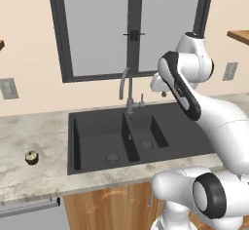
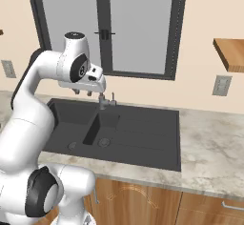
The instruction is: Place the bowl with cake and the cupcake onto the tray.
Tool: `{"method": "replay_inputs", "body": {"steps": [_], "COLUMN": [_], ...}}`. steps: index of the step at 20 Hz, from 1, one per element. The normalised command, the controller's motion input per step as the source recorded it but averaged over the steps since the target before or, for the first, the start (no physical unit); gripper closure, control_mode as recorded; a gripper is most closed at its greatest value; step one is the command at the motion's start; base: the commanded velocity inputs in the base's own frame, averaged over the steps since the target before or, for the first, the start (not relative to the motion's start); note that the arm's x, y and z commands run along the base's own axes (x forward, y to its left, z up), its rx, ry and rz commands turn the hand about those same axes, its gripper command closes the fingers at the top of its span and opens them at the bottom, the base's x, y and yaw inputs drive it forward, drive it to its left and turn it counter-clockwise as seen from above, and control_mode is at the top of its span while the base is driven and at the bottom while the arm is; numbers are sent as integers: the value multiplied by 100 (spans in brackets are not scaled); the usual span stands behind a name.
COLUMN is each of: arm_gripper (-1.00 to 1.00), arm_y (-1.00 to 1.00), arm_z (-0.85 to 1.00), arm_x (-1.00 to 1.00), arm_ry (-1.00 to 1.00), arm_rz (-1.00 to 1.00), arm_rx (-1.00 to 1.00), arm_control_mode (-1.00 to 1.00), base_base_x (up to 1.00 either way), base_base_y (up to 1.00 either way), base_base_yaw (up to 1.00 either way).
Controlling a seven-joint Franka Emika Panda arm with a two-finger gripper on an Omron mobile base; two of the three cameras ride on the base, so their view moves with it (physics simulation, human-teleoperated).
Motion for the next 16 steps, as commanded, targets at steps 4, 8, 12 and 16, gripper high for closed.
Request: {"method": "replay_inputs", "body": {"steps": [4,8,12,16], "arm_gripper": [-100,-100,-100,-100], "arm_y": [-3,-12,-4,0], "arm_z": [-3,-19,-28,-12], "arm_x": [-24,-62,-66,-19], "arm_ry": [-5,-22,-25,-7], "arm_rz": [0,0,0,0], "arm_rx": [0,1,0,0], "arm_control_mode": [-100,-100,-100,-100], "base_base_x": [0,0,0,0], "base_base_y": [0,0,0,0], "base_base_yaw": [0,0,0,0]}}
